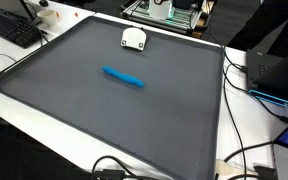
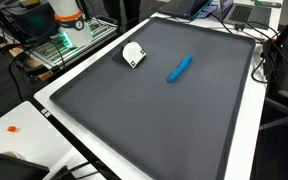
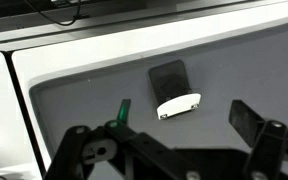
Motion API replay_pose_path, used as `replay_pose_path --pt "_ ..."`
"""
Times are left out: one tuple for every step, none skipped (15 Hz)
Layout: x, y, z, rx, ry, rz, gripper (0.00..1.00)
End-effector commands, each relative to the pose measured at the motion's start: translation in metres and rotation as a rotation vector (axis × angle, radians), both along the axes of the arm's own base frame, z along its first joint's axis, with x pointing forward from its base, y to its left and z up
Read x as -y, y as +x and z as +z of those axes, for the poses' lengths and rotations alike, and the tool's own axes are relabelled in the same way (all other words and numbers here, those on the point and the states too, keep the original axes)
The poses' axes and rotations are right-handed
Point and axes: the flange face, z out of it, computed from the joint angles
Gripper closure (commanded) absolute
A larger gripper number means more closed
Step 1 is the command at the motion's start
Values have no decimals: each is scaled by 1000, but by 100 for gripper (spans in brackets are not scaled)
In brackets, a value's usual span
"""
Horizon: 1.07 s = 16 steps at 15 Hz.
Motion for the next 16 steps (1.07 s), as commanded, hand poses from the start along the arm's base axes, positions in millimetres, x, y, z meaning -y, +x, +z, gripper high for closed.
replay_pose_path --pt "0 0 1 -1 0 0 0" --pt "0 0 1 -1 0 0 0" --pt "0 0 1 -1 0 0 0" --pt "0 0 1 -1 0 0 0" --pt "0 0 1 -1 0 0 0" --pt "-7 3 -2 -6 20 -19 0" --pt "-17 7 -8 -24 27 -84 0" --pt "-25 9 -11 -38 42 -120 0" --pt "-35 12 -16 -44 55 -181 0" --pt "-45 16 -20 -47 71 -246 0" --pt "-53 18 -25 -38 67 -300 0" --pt "-62 22 -31 -41 71 -353 0" --pt "-69 25 -37 -29 64 -407 0" --pt "-75 26 -44 -30 67 -459 0" --pt "-80 28 -51 -28 61 -512 0" --pt "-85 28 -59 -27 50 -564 0"
